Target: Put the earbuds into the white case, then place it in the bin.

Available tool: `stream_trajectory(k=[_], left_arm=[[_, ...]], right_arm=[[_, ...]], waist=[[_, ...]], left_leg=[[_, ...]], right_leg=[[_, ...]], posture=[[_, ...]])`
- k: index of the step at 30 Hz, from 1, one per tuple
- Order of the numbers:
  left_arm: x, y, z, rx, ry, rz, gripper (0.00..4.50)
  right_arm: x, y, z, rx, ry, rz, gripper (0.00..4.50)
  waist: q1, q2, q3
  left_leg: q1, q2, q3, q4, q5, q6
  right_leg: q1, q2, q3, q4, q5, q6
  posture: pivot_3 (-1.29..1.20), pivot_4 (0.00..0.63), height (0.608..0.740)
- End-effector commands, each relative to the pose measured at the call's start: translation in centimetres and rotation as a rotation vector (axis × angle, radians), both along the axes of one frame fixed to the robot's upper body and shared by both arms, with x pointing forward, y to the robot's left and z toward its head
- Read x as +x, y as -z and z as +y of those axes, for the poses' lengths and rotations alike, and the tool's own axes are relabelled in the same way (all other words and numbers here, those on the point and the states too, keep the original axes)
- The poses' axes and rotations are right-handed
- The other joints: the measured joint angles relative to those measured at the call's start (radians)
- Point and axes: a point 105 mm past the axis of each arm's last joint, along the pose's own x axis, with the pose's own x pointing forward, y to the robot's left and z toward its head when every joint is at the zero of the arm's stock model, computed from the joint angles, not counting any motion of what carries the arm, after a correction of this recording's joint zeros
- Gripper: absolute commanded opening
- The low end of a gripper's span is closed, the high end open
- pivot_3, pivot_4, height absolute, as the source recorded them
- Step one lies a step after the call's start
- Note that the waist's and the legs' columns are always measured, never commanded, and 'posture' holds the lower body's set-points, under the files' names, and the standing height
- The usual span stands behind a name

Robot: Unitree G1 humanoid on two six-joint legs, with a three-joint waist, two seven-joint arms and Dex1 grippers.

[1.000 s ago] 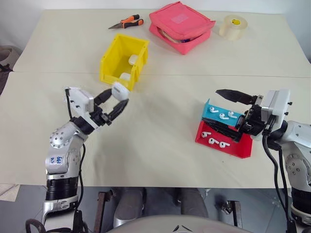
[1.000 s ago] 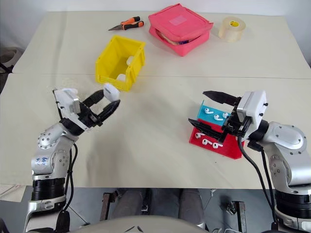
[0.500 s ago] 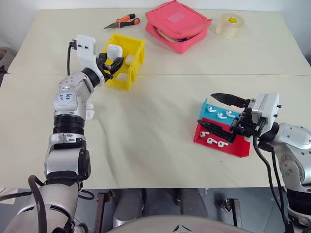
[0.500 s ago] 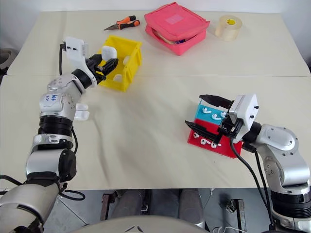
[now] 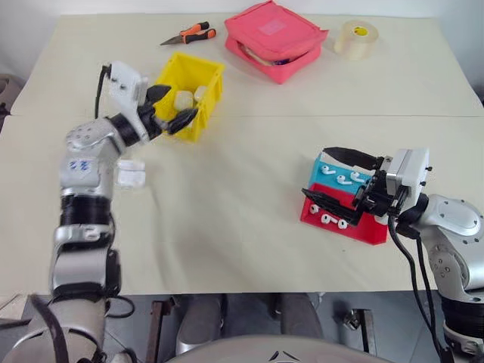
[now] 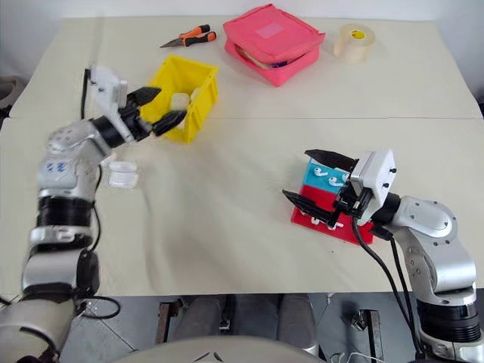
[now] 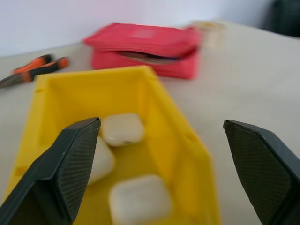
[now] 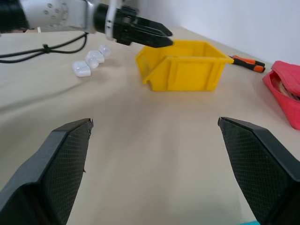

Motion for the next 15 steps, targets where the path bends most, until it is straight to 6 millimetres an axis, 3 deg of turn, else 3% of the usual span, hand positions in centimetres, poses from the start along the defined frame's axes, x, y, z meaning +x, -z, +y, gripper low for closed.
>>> stream_trajectory(k=[1,5,9,15], left_arm=[[-2.8,-0.5,-0.4,0.134,0.142,-0.090,4.47],[-7.2,3.1,1.2,0.336,0.293,-0.102,4.47],[-10.4,5.4,1.5,0.385,0.399,-0.111,4.47],[-10.9,5.4,0.0,0.331,0.397,-0.192,4.47]], right_arm=[[-0.3,-0.6,-0.9,-0.022,-0.014,-0.018,4.50],[-0.4,-0.3,-1.9,-0.068,-0.031,0.005,4.50],[-0.4,0.1,-2.8,-0.106,-0.032,0.014,4.50],[-0.6,0.7,-3.7,-0.118,-0.009,0.030,4.50]], waist=[[0.000,0.000,0.000],[-0.007,0.001,0.000],[-0.005,0.001,0.000],[0.017,0.001,0.000]], left_leg=[[0.000,0.000,0.000,0.000,0.000,0.000],[0.000,0.001,0.000,0.000,0.000,0.000],[0.000,0.001,0.000,0.000,-0.001,-0.001],[0.000,0.001,-0.001,0.003,-0.001,-0.001]], right_leg=[[0.000,0.000,0.000,0.000,0.000,0.000],[0.000,0.000,0.000,-0.001,0.000,0.000],[0.001,0.000,0.000,-0.001,0.000,0.000],[0.002,-0.001,-0.001,0.001,0.000,-0.001]], posture=[[0.00,0.150,0.740],[0.00,0.150,0.740],[0.00,0.150,0.740],[0.00,0.150,0.740]])
